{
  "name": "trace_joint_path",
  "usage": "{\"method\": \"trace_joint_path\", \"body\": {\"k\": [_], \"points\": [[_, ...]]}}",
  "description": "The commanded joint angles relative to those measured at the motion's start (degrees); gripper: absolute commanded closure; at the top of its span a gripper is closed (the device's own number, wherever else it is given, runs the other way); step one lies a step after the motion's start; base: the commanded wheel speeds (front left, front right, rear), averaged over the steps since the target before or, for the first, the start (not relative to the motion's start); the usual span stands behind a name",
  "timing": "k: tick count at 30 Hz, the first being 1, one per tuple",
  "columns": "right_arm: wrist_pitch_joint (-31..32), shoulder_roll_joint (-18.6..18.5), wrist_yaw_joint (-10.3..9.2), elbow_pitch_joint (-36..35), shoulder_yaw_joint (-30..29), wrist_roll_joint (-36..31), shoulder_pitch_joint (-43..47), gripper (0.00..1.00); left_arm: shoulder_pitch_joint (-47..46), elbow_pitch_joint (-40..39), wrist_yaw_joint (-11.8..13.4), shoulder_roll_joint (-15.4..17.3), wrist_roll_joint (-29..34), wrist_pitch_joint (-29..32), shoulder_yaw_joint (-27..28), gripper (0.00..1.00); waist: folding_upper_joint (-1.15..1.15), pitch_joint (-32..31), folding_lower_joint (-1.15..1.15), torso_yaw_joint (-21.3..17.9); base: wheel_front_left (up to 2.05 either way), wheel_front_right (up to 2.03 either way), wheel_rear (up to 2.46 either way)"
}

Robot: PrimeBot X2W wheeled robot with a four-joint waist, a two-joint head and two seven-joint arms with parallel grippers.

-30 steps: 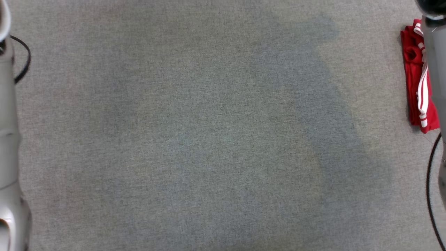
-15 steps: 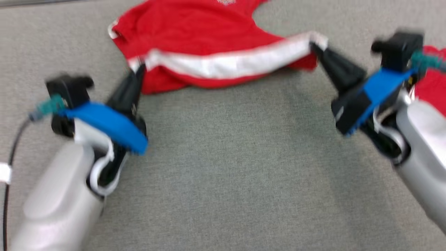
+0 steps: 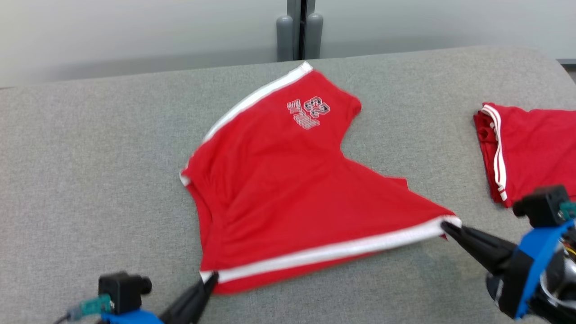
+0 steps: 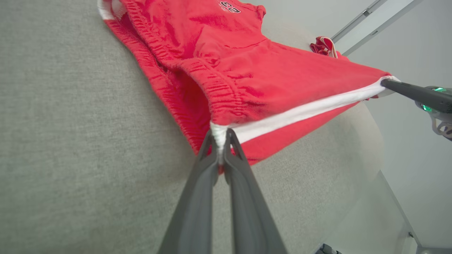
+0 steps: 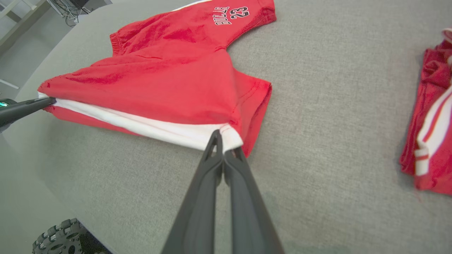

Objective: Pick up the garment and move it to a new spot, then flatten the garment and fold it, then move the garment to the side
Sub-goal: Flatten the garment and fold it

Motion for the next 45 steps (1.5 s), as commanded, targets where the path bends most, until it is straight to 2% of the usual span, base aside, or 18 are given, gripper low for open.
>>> {"method": "trace_joint_path", "body": {"k": [1,6,9,12,17,21,26,28,32,38,45], "points": [[2.16,0.57,0.03,-1.99,-2.71,-0.76,3.67,1.0,2.15,-2.82,1.4,0.98,-0.26,0.39,-0.1,1.0,0.0,-0.26,0.02,-0.06,0.0,0.0,0.0],[10.88,5.96,0.04,-12.21,-15.43,-6.91,15.01,1.0,8.4,-12.4,5.54,2.48,-0.85,0.24,-0.67,1.0,0.0,-0.15,0.02,0.52,0.0,0.0,0.0],[13.63,10.13,0.04,-18.77,-20.56,-11.38,17.28,1.0,9.37,-14.52,7.37,0.91,-1.36,-1.3,0.33,1.0,0.0,0.24,0.02,1.29,0.0,0.0,0.0],[15.13,11.78,0.04,-21.4,-22.15,-14.15,17.15,1.0,8.02,-14.02,7.97,-0.4,-0.87,-2.45,0.79,1.0,0.0,0.62,0.02,1.9,0.0,0.0,0.0],[15.22,12.87,0.04,-22.28,-21.61,-17.77,9.82,1.0,2.29,-9.29,7.42,-5.96,-0.31,-5.22,1.73,1.0,0.0,2.06,0.02,3.86,0.0,0.0,0.0],[13.38,12.02,0.04,-17.64,-18.65,-19.8,0.43,1.0,-3.59,-3.61,6.14,-9.92,-0.03,-5.67,1.66,1.0,0.0,3.93,0.02,5.82,0.0,0.0,0.0],[10.38,10.62,0.04,-7.9,-13.08,-20.54,-12.66,1.0,-10.35,3.56,5.69,-14.45,-1.27,-6.34,3.05,1.0,0.0,6.88,0.02,9.01,0.0,0.0,0.0],[10.06,8.65,0.03,-3.58,-9.95,-22.59,-17.67,1.0,-12.57,6.29,5.08,-16.7,-2.18,-6.43,3.28,1.0,0.0,8.1,0.02,10.57,0.0,0.0,0.0],[9.81,7.37,0.03,4.19,-4.81,-24.56,-27.03,1.0,-17.27,11.6,4.24,-20.26,-2.93,-7.52,3.9,1.0,0.0,10.52,0.02,13.32,0.0,0.0,0.0],[6.03,7.76,0.03,16.08,0.75,-26.95,-38.98,1.0,-23.22,19.97,2.59,-24.5,-1.66,-8.55,2.57,1.0,0.0,13.64,0.02,16.5,0.0,0.0,0.0],[2.07,8.08,0.03,27.82,4.94,-29.22,-47.55,1.0,-28.45,26.73,-0.12,-28.47,-0.52,-11.12,1.47,1.0,0.0,16.2,0.02,19.21,0.0,0.0,0.0]]}}
